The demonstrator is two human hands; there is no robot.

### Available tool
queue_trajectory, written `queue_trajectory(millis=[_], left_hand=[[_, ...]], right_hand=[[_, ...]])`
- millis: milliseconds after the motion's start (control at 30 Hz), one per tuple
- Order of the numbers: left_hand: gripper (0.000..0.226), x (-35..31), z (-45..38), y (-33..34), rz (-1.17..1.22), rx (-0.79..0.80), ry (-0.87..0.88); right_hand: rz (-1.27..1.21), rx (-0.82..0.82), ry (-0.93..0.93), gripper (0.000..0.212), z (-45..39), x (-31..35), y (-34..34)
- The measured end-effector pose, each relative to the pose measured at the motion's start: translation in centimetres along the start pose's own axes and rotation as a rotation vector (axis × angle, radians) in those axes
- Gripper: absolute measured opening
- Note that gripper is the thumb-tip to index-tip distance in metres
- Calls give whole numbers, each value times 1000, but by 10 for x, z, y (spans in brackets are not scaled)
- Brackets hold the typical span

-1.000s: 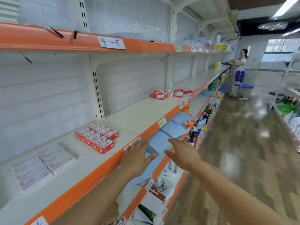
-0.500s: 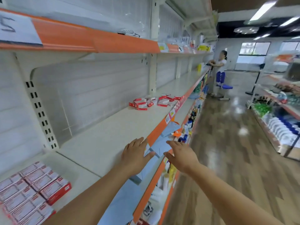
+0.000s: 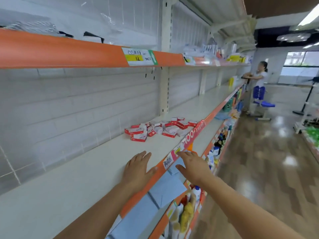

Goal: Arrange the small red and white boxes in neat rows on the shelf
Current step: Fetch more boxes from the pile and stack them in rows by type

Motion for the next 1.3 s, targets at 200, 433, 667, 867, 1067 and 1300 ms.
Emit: queue_trajectory(millis=[200, 433, 667, 867, 1067, 1300], left_hand=[[58, 8, -56, 5, 41, -105, -119], [48, 31, -132, -4, 117, -298, -218], [56, 47, -183, 0, 103, -312, -255], [41, 52, -195, 2, 81, -370, -336], [43, 51, -197, 6, -12, -376, -289], [45, 51, -201, 5, -162, -354, -280]], right_hand=[[-75, -12, -96, 49, -68, -25, 13], [-89, -38, -190, 49, -159, -25, 25], [-100, -34, -305, 50, -225, -14, 37], [-203, -49, -398, 53, -267, 2, 43], [-202, 33, -535, 66, -304, 27, 39], [-148, 148, -631, 56, -322, 32, 47]])
Point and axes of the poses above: each hand's wrist, its own z-axis away from the middle knuckle, its own y-axis out of the palm, x = y × z, the point moved 2 cm from there along -z, towards the middle knuckle, and after that the axes turned 8 degrees about -y, right-handed, at the moved point
